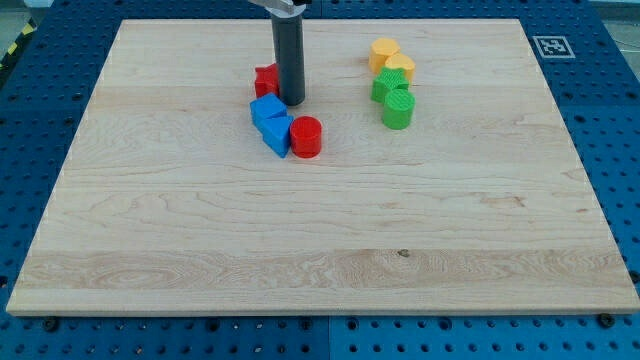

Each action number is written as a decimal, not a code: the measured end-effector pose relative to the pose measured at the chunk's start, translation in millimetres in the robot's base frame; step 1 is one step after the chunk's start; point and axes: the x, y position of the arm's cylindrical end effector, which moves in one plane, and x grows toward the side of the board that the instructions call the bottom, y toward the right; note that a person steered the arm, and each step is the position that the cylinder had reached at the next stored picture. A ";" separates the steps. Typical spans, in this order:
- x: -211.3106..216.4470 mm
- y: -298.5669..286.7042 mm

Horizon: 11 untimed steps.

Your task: Move red circle below to the blue triangle

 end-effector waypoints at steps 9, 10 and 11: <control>138.5 60.1; 138.6 29.0; 138.0 7.0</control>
